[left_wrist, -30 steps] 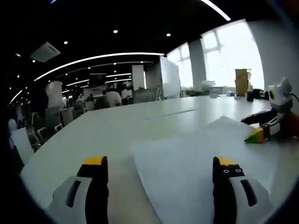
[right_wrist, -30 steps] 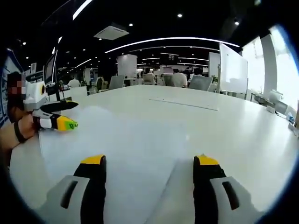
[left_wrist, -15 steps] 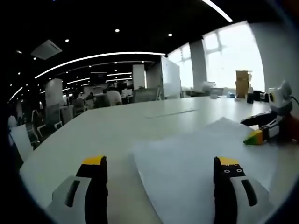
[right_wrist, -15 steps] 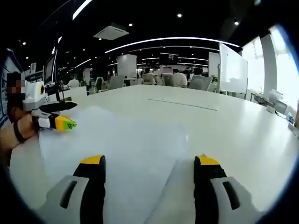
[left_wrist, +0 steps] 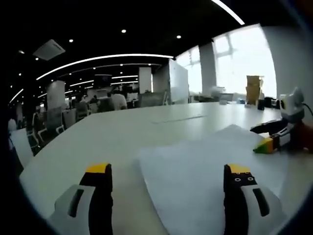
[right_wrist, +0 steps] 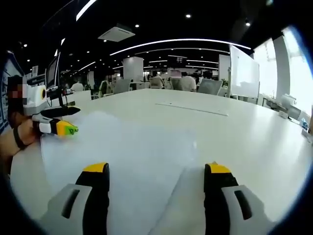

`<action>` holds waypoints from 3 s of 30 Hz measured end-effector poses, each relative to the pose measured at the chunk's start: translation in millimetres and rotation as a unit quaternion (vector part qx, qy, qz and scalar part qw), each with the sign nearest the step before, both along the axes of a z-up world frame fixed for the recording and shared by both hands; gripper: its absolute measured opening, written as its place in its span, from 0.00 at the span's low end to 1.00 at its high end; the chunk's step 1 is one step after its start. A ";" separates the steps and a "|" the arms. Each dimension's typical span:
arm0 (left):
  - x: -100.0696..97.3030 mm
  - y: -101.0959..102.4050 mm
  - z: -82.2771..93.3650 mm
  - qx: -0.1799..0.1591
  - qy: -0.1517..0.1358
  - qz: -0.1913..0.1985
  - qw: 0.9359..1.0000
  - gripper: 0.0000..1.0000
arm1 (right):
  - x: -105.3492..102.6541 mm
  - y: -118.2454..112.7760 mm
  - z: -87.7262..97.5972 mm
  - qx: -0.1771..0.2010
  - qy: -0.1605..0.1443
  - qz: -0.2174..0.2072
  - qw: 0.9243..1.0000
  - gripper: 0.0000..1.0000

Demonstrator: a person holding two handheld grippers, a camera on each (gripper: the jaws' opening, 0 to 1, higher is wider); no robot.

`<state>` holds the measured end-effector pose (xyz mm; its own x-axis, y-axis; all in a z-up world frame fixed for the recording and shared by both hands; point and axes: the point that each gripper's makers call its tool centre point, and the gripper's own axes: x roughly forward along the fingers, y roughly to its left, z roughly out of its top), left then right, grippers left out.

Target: Organize the stack of printing papers by aligning and flattening the scattered papers on the table

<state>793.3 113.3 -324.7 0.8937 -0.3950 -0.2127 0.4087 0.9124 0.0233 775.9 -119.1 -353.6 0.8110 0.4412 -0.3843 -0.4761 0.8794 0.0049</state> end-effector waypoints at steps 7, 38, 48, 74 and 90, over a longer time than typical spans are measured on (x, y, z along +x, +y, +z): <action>-2.2 0.5 0.2 -0.008 0.006 0.000 1.000 0.97 | -1.2 0.0 0.6 0.000 0.000 -0.001 1.000 0.75; -7.6 8.8 1.9 -0.004 0.000 0.011 1.000 0.97 | -20.0 2.1 14.5 0.019 -0.027 -0.011 0.999 0.81; -11.7 10.3 2.6 -0.005 -0.001 0.010 1.000 0.97 | -22.9 4.0 22.1 0.049 -0.033 -0.018 0.998 0.82; -15.4 9.4 2.4 -0.010 -0.001 0.007 1.000 0.97 | -18.8 -2.9 23.4 0.051 -0.041 -0.012 0.998 0.82; -16.2 10.9 3.7 -0.015 -0.002 0.011 1.000 0.97 | -21.0 -7.1 23.8 0.056 -0.045 -0.011 0.997 0.82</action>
